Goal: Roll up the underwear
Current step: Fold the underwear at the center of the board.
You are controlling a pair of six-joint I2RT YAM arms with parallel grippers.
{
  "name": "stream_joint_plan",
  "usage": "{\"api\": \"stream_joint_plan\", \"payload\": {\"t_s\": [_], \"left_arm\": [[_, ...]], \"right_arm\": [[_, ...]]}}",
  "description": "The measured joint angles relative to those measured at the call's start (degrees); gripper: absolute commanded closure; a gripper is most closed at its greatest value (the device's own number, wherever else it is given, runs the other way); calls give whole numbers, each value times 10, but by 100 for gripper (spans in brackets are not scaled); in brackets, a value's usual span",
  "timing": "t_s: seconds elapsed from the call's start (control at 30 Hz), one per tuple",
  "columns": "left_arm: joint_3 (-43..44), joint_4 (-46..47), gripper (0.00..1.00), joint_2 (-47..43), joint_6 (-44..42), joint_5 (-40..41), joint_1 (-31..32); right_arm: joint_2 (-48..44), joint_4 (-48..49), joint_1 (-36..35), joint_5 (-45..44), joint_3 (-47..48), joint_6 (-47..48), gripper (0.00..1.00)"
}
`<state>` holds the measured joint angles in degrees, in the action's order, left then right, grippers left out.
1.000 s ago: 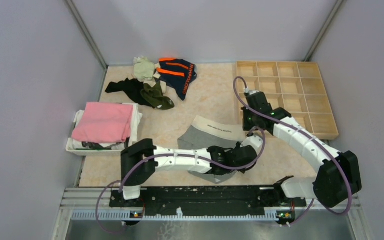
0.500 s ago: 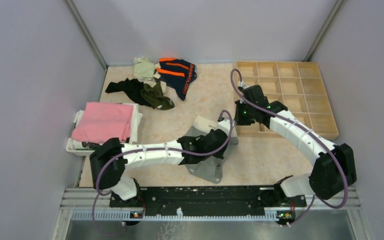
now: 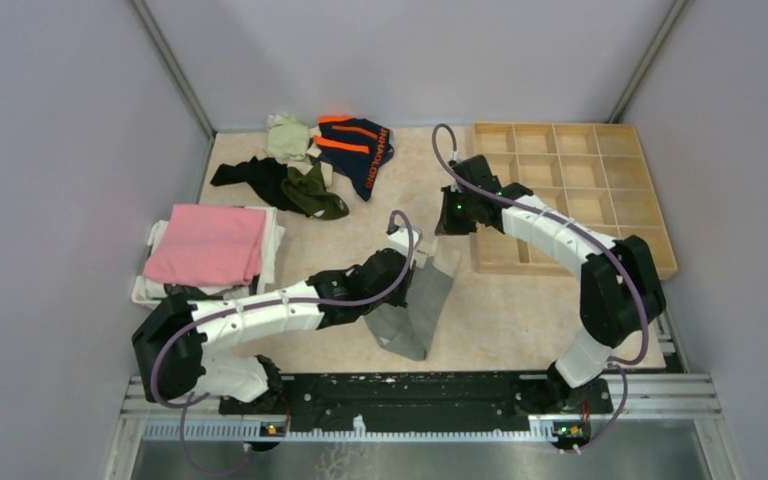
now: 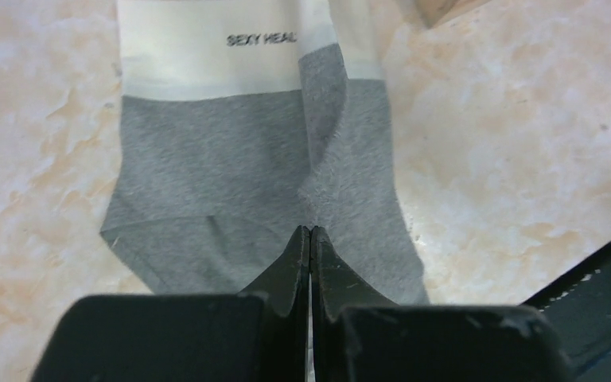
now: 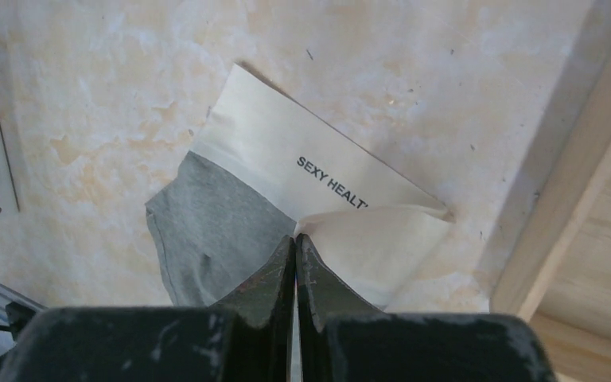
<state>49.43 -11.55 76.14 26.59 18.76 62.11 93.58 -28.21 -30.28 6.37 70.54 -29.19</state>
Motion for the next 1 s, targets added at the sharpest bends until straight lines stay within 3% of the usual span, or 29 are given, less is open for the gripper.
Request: {"api": "stream_joint_plan", "payload": {"t_s": [0.47, 1.0], "left_arm": [[-59, -27, 100, -49, -4, 34, -53], [-87, -22, 100, -28, 15, 69, -88]], "right_arm": [[116, 30, -16, 20, 79, -15, 100], [194, 35, -19, 40, 132, -14, 100]]}}
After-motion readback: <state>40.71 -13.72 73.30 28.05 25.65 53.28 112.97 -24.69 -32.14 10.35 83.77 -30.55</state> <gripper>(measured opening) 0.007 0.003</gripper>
